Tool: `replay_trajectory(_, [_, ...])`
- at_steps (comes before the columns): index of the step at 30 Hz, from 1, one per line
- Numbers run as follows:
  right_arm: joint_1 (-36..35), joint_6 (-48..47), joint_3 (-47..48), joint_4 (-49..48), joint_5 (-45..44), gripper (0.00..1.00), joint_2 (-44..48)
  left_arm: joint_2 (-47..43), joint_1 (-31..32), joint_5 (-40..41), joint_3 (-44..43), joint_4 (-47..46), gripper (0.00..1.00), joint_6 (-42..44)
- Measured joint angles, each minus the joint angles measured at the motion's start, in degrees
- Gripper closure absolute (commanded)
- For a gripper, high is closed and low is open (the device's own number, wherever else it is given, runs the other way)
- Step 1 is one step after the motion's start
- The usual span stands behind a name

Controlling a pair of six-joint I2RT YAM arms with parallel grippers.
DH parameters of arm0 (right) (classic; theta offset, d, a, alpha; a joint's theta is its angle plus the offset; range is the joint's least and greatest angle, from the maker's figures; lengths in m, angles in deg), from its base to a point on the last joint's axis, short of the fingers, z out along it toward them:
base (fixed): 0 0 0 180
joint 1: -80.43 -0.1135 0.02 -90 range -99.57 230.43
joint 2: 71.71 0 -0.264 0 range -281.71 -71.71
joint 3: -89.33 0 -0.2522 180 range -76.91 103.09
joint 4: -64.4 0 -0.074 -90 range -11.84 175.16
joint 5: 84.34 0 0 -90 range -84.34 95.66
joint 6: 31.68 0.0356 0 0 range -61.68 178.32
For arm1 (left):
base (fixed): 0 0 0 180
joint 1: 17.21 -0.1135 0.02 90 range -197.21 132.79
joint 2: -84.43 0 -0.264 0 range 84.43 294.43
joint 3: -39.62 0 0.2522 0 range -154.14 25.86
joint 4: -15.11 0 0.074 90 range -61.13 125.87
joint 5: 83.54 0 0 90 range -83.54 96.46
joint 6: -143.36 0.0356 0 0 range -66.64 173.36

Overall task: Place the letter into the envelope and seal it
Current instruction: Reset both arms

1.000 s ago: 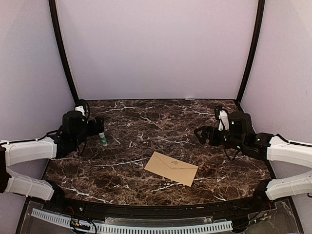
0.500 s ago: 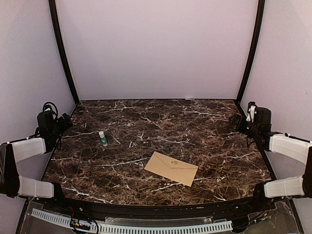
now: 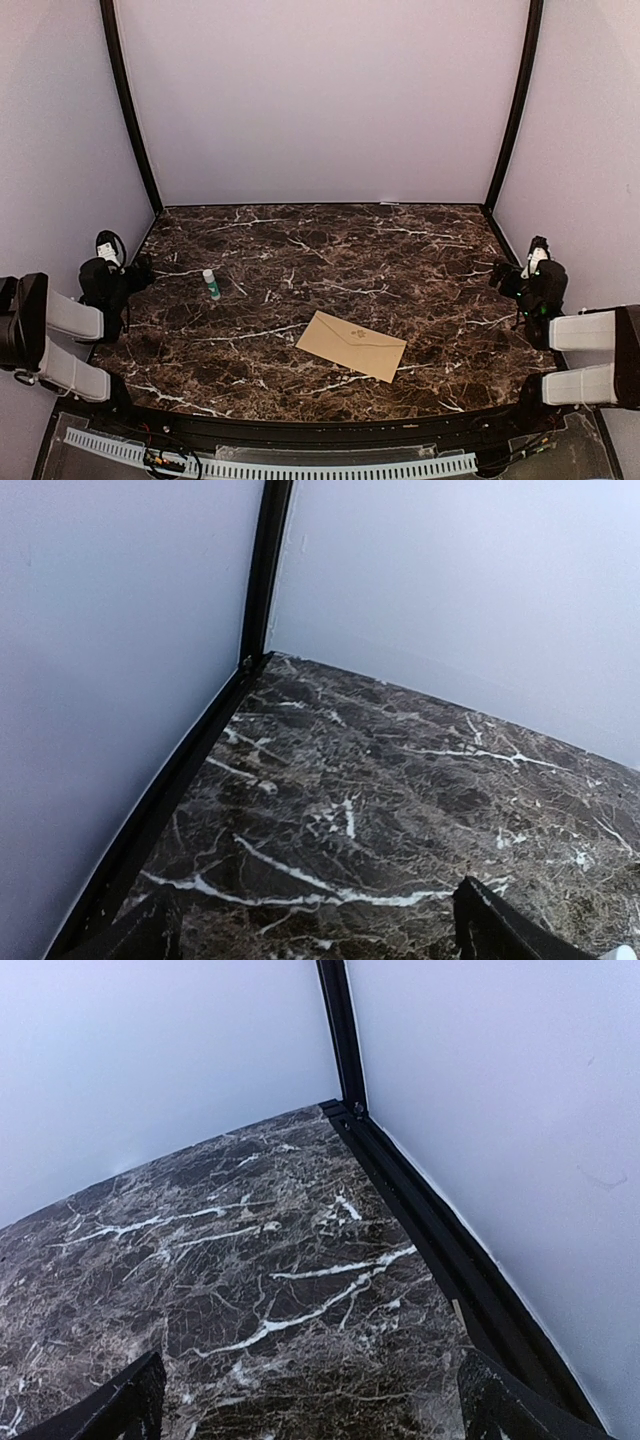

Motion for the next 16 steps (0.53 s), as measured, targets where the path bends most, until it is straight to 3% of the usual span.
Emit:
replay_trajectory(5, [0.0, -1.01, -0.44, -6.54, -0.33, 0.01, -2.29, 4.79, 0.0, -4.33, -0.02, -8.37, 0.04, 0.55])
replay_trajectory(16, [0.0, -1.2, -2.36, -13.64, -0.37, 0.01, -2.89, 7.91, 1.64, -8.02, 0.09, -15.98, 0.01, 2.14])
